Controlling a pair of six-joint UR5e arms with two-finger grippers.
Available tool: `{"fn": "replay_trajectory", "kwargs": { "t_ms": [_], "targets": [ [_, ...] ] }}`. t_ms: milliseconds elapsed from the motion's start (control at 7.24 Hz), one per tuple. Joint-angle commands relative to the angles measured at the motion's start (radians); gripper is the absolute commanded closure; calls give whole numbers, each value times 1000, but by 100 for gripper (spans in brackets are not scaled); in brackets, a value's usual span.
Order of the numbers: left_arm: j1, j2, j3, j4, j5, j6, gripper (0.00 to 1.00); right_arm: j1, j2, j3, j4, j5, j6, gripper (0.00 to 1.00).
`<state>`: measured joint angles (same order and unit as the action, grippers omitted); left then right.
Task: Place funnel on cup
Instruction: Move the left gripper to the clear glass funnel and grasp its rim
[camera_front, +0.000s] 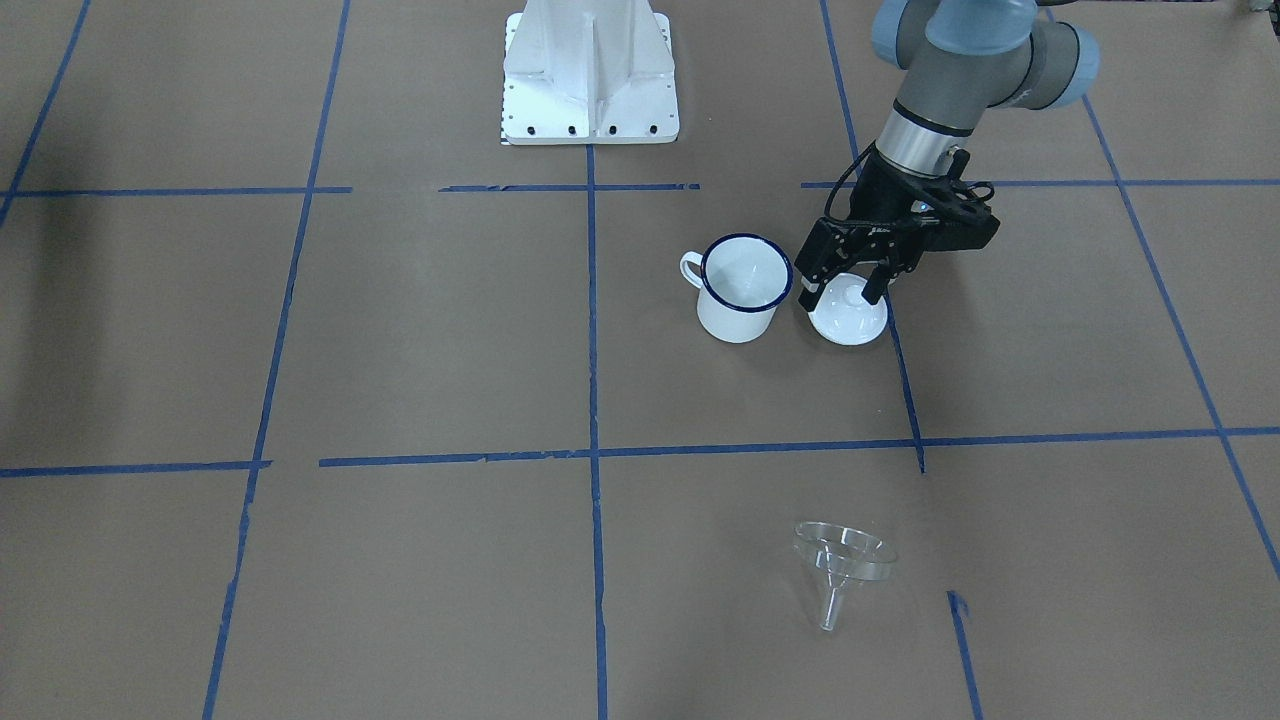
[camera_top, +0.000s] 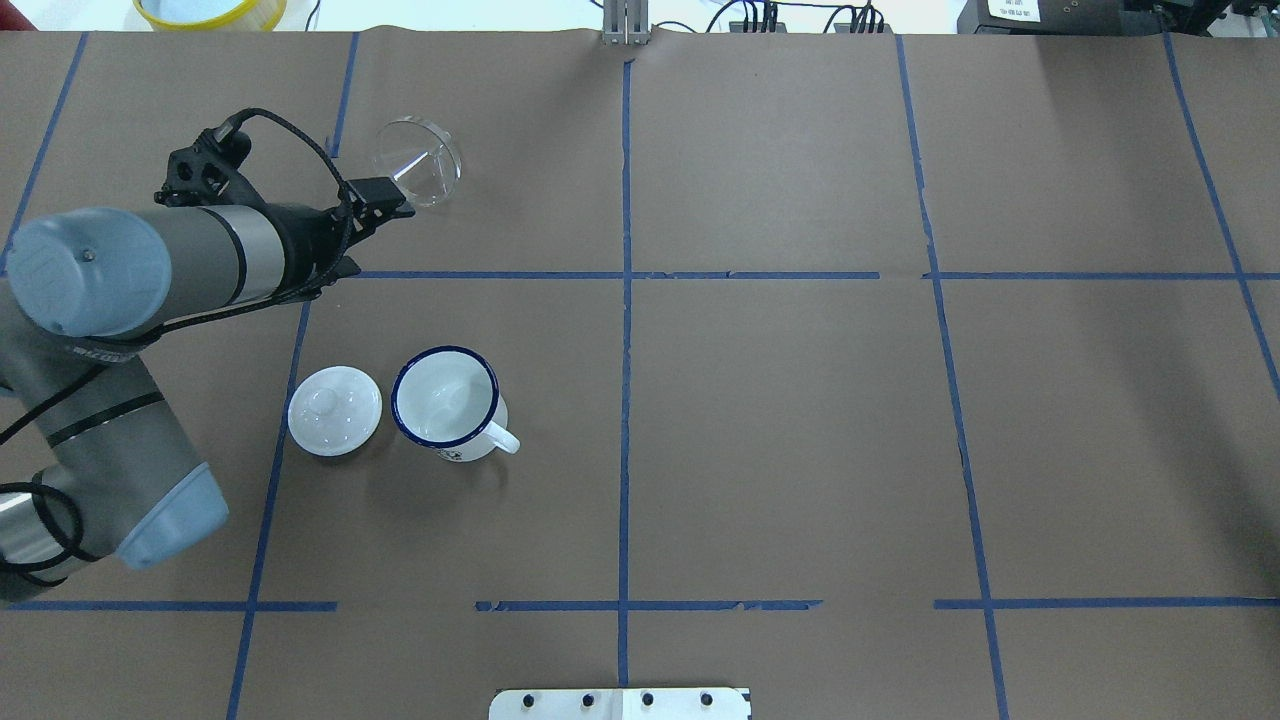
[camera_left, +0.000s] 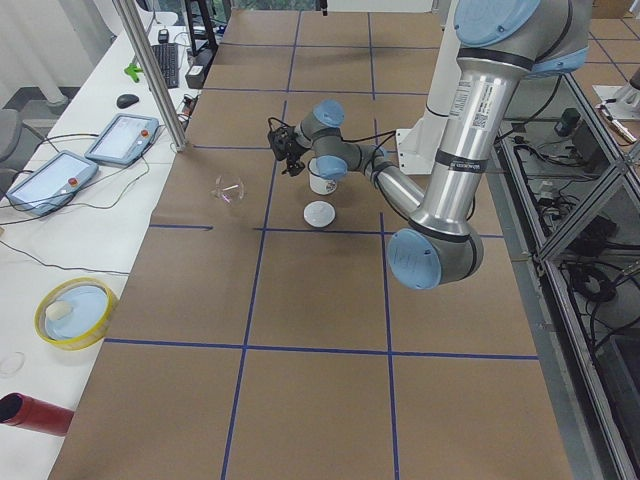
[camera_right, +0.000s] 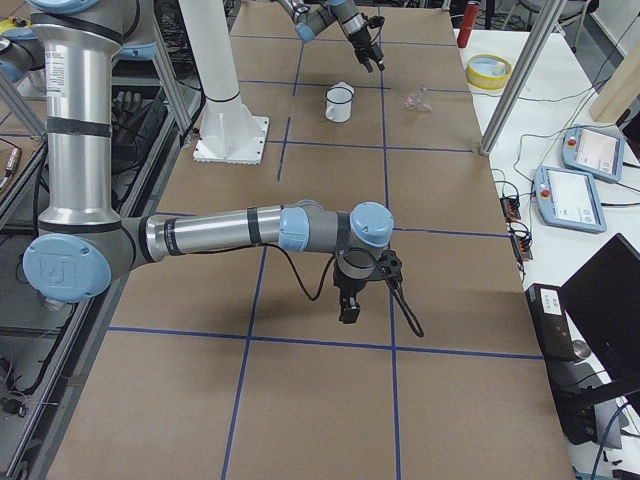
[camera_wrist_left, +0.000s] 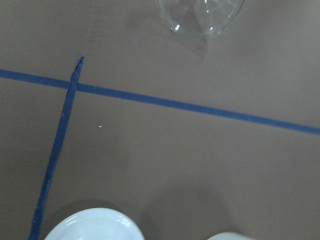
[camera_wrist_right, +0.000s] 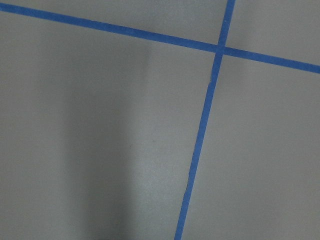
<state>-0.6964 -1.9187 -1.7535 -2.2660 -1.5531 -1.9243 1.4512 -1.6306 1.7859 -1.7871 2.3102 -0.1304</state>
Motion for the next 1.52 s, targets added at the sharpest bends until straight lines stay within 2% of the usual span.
{"fn": "replay_trajectory", "kwargs": {
  "t_ms": [0,276,415,691,829,967,1106,1382],
  "targets": [
    [-29,-174,281,-64,120,-221,0,0,0,1,0,0,0,0],
    [-58,-247,502,-209,142,-237,0,0,0,1,0,0,0,0],
    [-66,-282,573,-227,142,-237,2,0,0,1,0,0,0,0],
    [-89,-305,635,-282,140,-240,35,0,0,1,0,0,0,0],
    [-95,-312,640,-290,140,-240,58,0,0,1,0,0,0,0],
    [-98,-313,640,-290,139,-239,90,0,0,1,0,0,0,0],
    [-98,-313,640,-290,136,-231,100,0,0,1,0,0,0,0],
    [-98,-315,635,-290,134,-216,100,0,0,1,0,0,0,0]
  ]
}}
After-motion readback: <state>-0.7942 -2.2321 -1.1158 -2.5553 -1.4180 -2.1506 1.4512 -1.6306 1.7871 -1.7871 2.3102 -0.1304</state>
